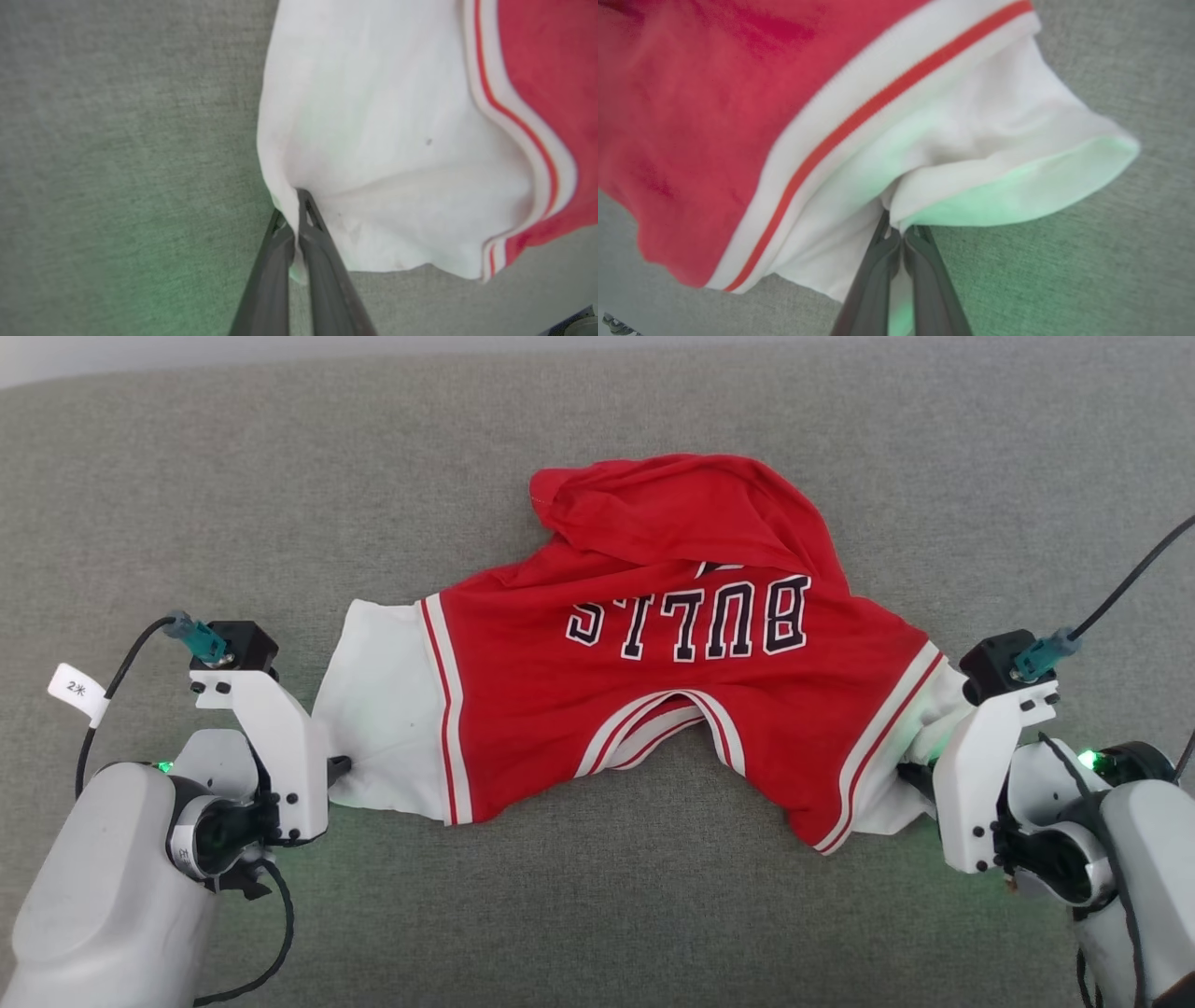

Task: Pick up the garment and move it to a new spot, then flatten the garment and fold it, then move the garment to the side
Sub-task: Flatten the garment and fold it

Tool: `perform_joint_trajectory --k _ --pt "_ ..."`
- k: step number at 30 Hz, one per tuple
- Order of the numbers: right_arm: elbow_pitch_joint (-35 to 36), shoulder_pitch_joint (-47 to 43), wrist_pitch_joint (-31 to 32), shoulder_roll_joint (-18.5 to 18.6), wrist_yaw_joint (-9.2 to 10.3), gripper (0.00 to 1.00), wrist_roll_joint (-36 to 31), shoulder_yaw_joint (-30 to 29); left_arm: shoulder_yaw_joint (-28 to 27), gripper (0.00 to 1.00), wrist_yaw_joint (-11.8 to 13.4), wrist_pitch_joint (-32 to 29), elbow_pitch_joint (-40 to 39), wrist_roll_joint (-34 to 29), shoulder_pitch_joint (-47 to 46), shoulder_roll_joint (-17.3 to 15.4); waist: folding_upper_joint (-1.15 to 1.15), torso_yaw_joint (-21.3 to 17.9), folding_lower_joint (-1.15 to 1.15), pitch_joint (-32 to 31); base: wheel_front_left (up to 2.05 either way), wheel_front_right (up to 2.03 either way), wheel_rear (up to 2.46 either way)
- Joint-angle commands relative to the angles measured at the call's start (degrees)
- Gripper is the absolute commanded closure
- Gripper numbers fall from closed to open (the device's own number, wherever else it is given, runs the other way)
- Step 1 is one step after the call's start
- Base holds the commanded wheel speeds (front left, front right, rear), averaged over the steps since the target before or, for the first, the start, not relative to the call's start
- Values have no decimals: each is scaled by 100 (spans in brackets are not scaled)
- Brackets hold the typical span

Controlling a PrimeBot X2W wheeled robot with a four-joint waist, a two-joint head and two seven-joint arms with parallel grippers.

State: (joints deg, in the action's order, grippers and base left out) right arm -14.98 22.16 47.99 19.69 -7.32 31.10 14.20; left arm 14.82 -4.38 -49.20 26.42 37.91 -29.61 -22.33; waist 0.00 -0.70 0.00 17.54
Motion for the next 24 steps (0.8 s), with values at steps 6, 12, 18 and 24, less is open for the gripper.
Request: perform_joint_trajectory --k 6,12,18,24 --pt "347 467 139 157 -16 100 519 -108 -189 100 54 114 -244 153 -285 1 0 57 0 -363 0 0 0" --pt "637 1039 203 185 -16 100 721 -225 -373 100 82 80 -748 287 -692 -105 0 81 0 -657 0 0 0" --pt "582 1813 -66 -25 -17 100 734 -469 -520 100 110 23 -1194 320 -1425 -194 0 108 0 -980 0 0 0" --pt "190 2640 -430 -458 -17 100 548 -805 -586 100 162 -41 -1202 317 -2232 -186 0 92 0 -1229 0 0 0"
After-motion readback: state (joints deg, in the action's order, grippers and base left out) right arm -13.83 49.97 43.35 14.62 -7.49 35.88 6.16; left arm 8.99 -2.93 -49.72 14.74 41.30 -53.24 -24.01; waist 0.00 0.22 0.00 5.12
